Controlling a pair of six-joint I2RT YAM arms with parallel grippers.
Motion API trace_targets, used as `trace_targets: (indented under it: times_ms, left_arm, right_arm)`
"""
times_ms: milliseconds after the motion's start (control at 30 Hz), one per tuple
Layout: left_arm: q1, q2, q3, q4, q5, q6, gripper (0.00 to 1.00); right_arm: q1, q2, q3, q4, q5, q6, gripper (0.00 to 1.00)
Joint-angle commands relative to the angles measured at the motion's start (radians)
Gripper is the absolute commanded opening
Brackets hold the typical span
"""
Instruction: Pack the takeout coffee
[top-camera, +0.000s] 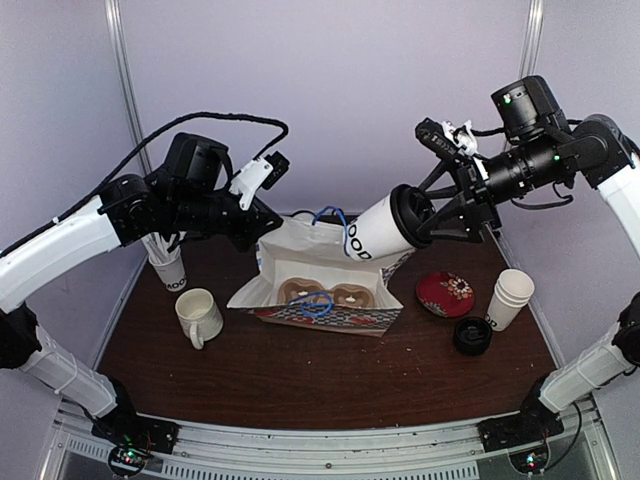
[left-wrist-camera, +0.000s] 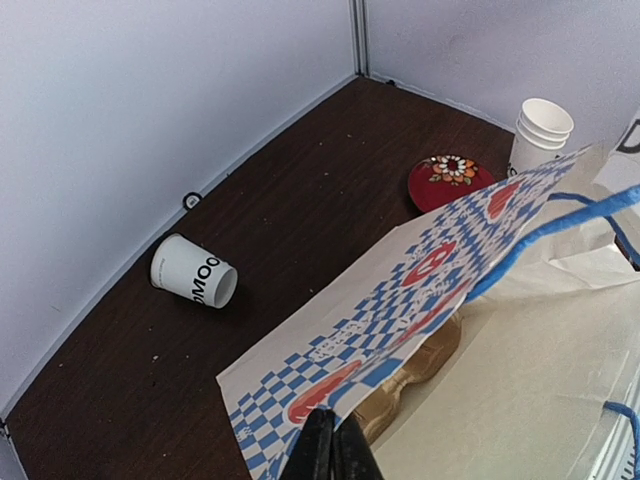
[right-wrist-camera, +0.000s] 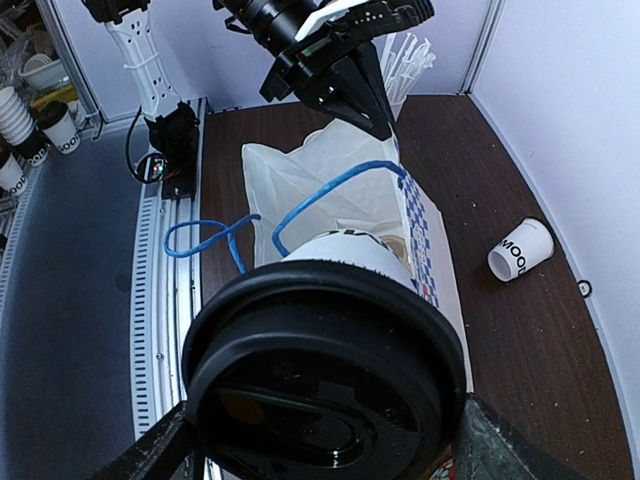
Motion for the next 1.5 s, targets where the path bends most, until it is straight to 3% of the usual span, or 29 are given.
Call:
trace_targets:
  times_ms: [0,333,600,1200,1467]
  left_arm:
    - [-0.021,-0.001,0.021,0.055,-0.064,-0.049,0.00]
    - [-0.024,-0.006,0.001,0.028,-0.166,-0.063,0.00]
    - [-0.025,-0.030,-0.022,0.033,-0.126,-0.089,0.00]
    - [-0.042,-0.106,-0.072,0.036,-0.071,-0.151,0.00]
    - [-0.051,-0.129,-0.095,0.036,-0.049,-0.180,0.00]
  right_arm:
    - [0.059,-0.009,0.021,-0.021,0.103,-0.047,0.65]
    - [0.063,-0.050,0.159,-0.047,0.127,-0.062,0.66]
    - [0.085,0.022,0.107,-0.011,0.098,-0.023,0.65]
    - [0.294,0.253,0.152,0.022,0.471,-0.093,0.65]
    - [0.422,0.327,0.089,0.026,0.637,-0.121,0.64]
